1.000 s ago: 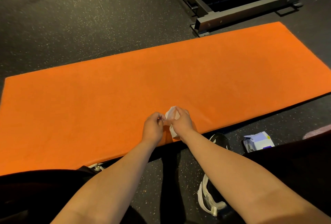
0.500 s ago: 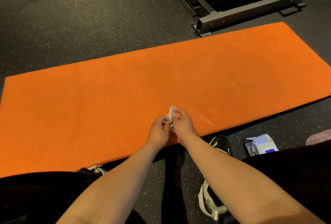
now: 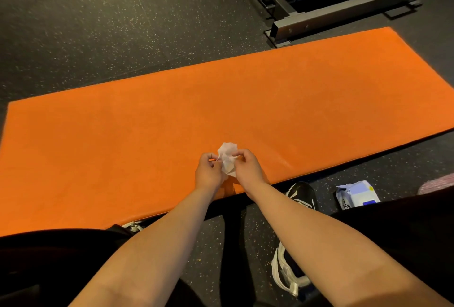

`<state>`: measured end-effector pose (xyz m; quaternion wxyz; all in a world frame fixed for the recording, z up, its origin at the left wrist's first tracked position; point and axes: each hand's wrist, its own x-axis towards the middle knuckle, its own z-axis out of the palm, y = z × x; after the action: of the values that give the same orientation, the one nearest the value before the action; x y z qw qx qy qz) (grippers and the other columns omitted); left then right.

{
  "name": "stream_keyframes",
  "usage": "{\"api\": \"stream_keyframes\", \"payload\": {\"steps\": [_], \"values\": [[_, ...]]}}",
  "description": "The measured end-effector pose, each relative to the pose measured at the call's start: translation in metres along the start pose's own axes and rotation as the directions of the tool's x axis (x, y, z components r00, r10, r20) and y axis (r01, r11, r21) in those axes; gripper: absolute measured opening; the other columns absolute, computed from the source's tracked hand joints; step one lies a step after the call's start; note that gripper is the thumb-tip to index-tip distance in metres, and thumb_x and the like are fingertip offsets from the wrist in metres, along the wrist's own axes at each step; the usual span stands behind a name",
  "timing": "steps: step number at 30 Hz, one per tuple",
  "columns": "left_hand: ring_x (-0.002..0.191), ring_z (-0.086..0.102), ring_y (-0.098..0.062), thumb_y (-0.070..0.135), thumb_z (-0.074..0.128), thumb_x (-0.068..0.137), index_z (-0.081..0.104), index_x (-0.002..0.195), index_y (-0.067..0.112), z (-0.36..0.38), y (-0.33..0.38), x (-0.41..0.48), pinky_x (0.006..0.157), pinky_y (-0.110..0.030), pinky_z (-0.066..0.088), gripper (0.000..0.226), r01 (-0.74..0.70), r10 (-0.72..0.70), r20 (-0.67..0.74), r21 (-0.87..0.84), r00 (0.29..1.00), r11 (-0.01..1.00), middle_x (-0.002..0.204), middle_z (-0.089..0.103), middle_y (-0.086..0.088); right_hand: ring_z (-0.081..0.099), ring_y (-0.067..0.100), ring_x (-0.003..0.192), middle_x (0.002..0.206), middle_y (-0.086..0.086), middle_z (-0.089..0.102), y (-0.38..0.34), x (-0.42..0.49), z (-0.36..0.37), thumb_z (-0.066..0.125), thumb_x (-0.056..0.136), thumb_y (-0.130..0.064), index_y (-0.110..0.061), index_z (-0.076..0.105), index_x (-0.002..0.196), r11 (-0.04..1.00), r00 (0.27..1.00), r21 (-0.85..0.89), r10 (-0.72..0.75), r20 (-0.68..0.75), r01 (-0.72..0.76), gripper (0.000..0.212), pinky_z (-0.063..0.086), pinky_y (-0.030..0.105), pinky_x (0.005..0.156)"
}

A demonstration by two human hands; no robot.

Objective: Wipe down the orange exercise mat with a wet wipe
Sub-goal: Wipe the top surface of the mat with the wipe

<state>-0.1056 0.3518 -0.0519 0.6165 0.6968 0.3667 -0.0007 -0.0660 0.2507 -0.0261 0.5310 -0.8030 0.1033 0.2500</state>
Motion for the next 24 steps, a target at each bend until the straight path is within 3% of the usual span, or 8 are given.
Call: {"api": "stream_keyframes", "payload": {"steps": [4,6,9,13,16,19,21,24], "values": [[0.057,0.056,-0.021,0.019,0.051,0.103,0.051,0.102,0.027,0.001,0.002,-0.002,0.046,-0.027,0.044,0.008,0.033,-0.033,-0.002,0.020,0.999,0.999,0.096,0.066,-0.013,0.055,0.021,0.113,0.122,-0.003,0.057,0.005,0.000,0.001,0.045,0.093,0.001,-0.029,0.063,0.100,0.998,0.999,-0.061,-0.007,0.050,0.010,0.035,0.046,0.031,0.083],[0.058,0.060,-0.023,0.024,0.049,0.105,0.050,0.106,0.027,0.001,0.001,-0.001,0.049,-0.037,0.052,0.004,0.073,-0.073,0.004,-0.006,0.997,0.997,0.095,0.067,-0.015,0.056,0.021,0.118,0.127,-0.002,0.059,0.007,0.001,0.001,0.047,0.096,0.000,-0.023,0.066,0.112,0.998,0.997,-0.056,-0.006,0.075,0.011,0.034,0.050,0.033,0.089],[0.071,0.066,-0.033,0.028,0.049,0.104,0.047,0.111,0.032,0.000,0.003,-0.004,0.067,-0.055,0.056,0.008,0.117,-0.116,0.025,-0.027,0.993,0.993,0.091,0.066,-0.013,0.052,0.022,0.123,0.141,0.003,0.048,0.008,0.001,-0.001,0.049,0.101,-0.005,-0.020,0.062,0.133,0.995,0.998,-0.104,-0.003,0.063,0.010,0.038,0.048,0.034,0.098],[0.078,0.070,-0.032,0.019,0.057,0.100,0.043,0.119,0.028,-0.002,0.004,-0.012,0.068,-0.047,0.058,0.025,0.033,-0.033,0.129,-0.003,0.991,0.999,0.102,0.066,-0.010,0.046,0.015,0.120,0.149,0.000,0.036,0.006,-0.002,-0.006,0.048,0.104,-0.006,-0.019,0.048,0.149,0.990,0.996,-0.141,-0.007,0.083,0.018,0.047,0.036,0.020,0.089],[0.072,0.062,-0.028,0.000,0.050,0.095,0.054,0.098,0.022,0.000,0.001,-0.012,0.064,-0.042,0.054,0.022,-0.019,0.012,0.108,0.062,0.994,0.998,0.090,0.064,-0.005,0.050,0.021,0.125,0.148,0.002,0.036,0.008,-0.002,-0.006,0.049,0.102,-0.003,-0.018,0.055,0.142,0.975,0.998,-0.218,-0.029,0.055,0.040,0.043,0.035,0.017,0.087],[0.075,0.060,-0.025,-0.001,0.044,0.096,0.064,0.087,0.016,0.002,-0.001,-0.010,0.063,-0.036,0.051,0.028,-0.006,-0.001,0.091,0.080,0.996,0.997,0.085,0.065,-0.002,0.054,0.019,0.106,0.136,0.005,0.042,0.012,-0.001,-0.003,0.055,0.099,-0.003,-0.018,0.065,0.112,0.973,0.998,-0.223,-0.058,-0.018,0.053,0.021,0.037,0.019,0.084],[0.083,0.060,-0.019,0.000,0.043,0.098,0.068,0.108,0.014,0.002,0.002,-0.011,0.064,-0.028,0.049,0.030,0.008,-0.021,0.128,0.098,0.991,0.995,0.103,0.065,0.000,0.054,0.017,0.105,0.133,0.005,0.043,0.014,0.000,-0.003,0.057,0.100,-0.006,-0.015,0.067,0.109,0.972,0.998,-0.230,-0.062,-0.017,0.057,0.017,0.037,0.019,0.084],[0.110,0.057,-0.016,-0.010,0.050,0.088,0.053,0.140,0.013,0.004,0.007,-0.009,0.080,-0.024,0.047,0.056,0.064,-0.084,0.219,0.094,0.972,0.994,0.127,0.055,0.002,0.051,0.016,0.118,0.144,0.004,0.039,0.014,0.000,-0.005,0.057,0.099,-0.002,-0.008,0.059,0.137,0.965,0.997,-0.254,-0.061,0.040,0.069,0.039,0.034,0.009,0.086]]}}
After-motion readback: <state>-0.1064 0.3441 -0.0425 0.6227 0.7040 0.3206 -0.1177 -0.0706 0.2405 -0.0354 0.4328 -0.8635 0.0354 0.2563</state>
